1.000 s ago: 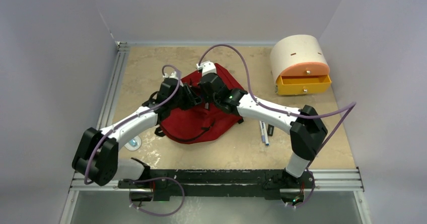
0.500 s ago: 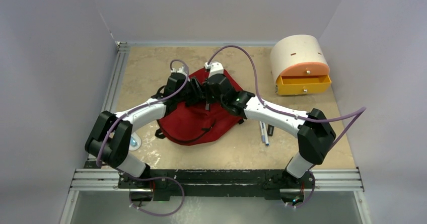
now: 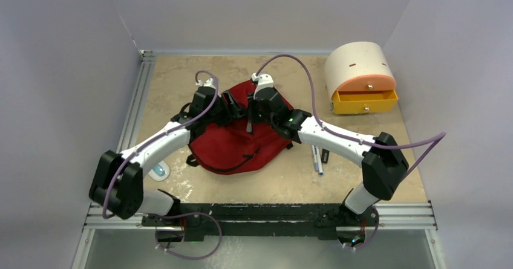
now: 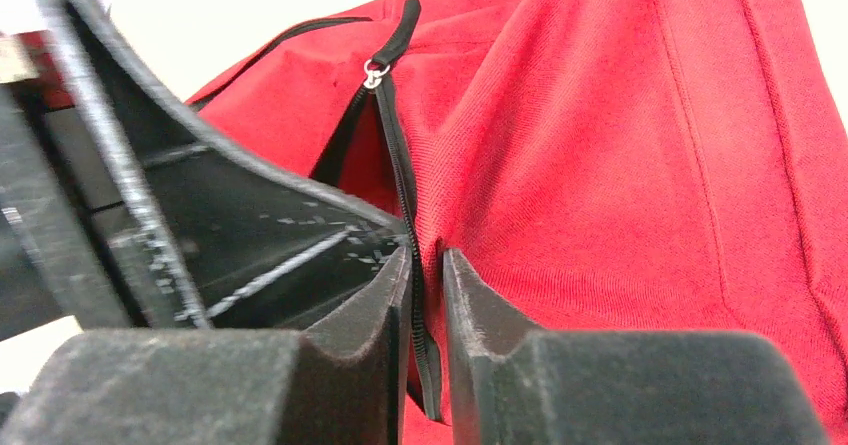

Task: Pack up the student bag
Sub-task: Place the stationery in the student bag, then pick up the stationery from the center of the board, then place the stationery in the student bag.

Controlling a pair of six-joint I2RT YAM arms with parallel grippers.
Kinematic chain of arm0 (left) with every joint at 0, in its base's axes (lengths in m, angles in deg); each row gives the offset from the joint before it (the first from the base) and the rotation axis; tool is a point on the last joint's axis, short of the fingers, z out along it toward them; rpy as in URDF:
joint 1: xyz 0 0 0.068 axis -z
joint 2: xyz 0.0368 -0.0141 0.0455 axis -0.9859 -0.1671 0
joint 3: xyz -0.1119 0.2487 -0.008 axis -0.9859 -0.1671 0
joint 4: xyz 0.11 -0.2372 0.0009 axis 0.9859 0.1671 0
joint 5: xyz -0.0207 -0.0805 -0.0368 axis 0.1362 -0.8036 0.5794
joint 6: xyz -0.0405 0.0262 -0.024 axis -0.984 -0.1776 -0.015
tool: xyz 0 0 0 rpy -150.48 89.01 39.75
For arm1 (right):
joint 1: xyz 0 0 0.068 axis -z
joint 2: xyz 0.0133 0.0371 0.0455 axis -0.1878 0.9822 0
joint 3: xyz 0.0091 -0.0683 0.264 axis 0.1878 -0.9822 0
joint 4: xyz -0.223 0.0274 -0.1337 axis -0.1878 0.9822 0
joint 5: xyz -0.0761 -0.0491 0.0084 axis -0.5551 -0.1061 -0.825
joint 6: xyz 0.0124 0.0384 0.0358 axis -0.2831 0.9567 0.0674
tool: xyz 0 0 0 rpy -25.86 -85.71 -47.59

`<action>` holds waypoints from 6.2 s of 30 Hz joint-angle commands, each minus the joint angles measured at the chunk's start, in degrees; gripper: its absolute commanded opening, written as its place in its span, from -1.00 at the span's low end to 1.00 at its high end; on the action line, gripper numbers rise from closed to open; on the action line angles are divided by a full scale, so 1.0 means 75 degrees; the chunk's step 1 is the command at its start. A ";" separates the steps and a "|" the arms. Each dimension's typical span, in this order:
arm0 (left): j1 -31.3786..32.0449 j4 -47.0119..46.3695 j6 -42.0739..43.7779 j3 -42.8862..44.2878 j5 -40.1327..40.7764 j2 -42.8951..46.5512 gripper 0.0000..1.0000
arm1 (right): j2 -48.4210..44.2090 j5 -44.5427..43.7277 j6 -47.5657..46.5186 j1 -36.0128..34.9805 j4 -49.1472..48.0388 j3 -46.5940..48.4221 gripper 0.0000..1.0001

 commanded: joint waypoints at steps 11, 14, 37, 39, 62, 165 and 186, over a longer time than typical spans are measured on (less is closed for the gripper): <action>-0.0023 0.1826 0.0359 -0.0292 0.1179 0.2607 0.01 | -0.1265 -0.0219 0.0966 0.0111 -0.0171 -0.0263 -0.22; -0.0023 0.2066 0.0399 -0.0349 0.1292 0.2935 0.00 | -0.1709 -0.1111 0.1906 0.0212 0.0470 -0.0633 -0.14; -0.0024 0.2134 0.0317 -0.0395 0.1072 0.2948 -0.05 | -0.4275 -0.1744 0.4685 0.3403 0.3237 -0.3625 0.68; -0.0023 0.2162 0.0334 -0.0402 0.1072 0.2998 -0.05 | -0.4110 -0.1630 0.4599 0.3663 0.3083 -0.3725 0.68; -0.0023 0.2152 0.0256 -0.0530 0.1028 0.3091 -0.06 | -0.1932 -0.0892 0.4531 0.4770 0.2923 -0.3904 0.43; 0.0688 0.2848 -0.0105 -0.0232 0.2720 0.3280 -1.00 | -0.2187 0.2190 0.1980 0.1615 -0.0532 -0.1154 0.40; 0.0685 0.3556 -0.0372 -0.0471 0.2870 0.4102 -1.00 | 0.1796 -0.2459 -0.0754 -0.1167 0.2711 0.2828 0.31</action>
